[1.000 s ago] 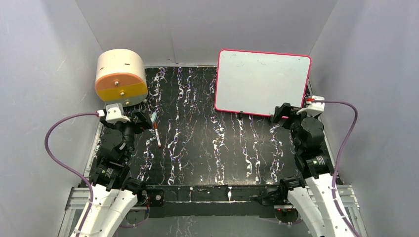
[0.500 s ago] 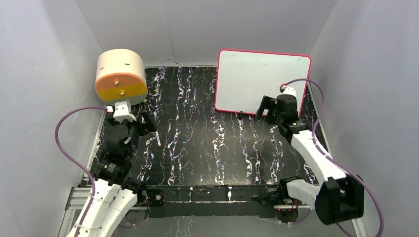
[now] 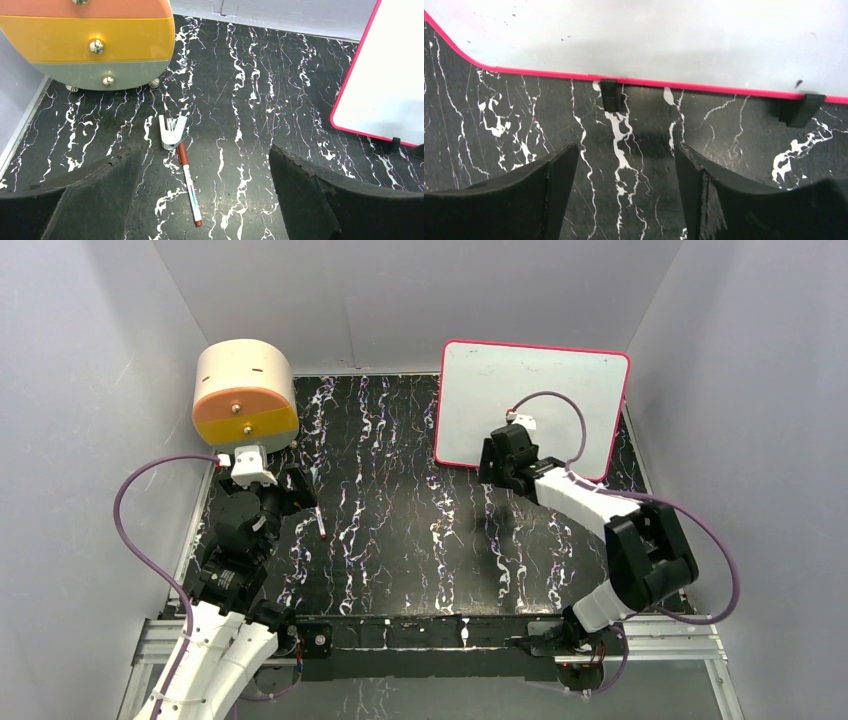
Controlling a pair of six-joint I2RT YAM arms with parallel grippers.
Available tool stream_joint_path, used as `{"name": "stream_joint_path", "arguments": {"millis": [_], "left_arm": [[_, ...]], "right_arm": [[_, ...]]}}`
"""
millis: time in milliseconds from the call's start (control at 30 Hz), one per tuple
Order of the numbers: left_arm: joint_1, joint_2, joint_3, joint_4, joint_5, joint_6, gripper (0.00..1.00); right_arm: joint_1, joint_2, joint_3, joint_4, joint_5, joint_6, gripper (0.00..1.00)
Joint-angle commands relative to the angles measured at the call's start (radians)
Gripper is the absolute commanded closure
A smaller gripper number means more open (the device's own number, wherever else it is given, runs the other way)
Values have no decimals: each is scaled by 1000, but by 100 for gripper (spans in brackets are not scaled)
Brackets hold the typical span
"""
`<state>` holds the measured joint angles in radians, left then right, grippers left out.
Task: Write a sentence on the whiteboard
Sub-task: Move the whiteboard stand to the center of the board.
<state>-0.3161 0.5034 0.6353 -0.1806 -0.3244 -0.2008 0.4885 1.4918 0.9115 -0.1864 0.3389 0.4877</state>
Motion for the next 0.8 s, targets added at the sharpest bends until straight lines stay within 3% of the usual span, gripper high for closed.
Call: {"name": "stream_joint_path", "arguments": {"millis": [0,200,633,767], "left_arm": [[4,1,14,17,0,18,5],[4,-3,13,16,2,20,5],[0,0,12,13,-1,21,5],[-1,1,10,13,0,21,5]], "right_arm": [[44,79,95,59,115,38,24],[74,211,185,5,218,66,43],[82,334,215,76,284,51,58],[82,342,204,104,262,26,68]]}}
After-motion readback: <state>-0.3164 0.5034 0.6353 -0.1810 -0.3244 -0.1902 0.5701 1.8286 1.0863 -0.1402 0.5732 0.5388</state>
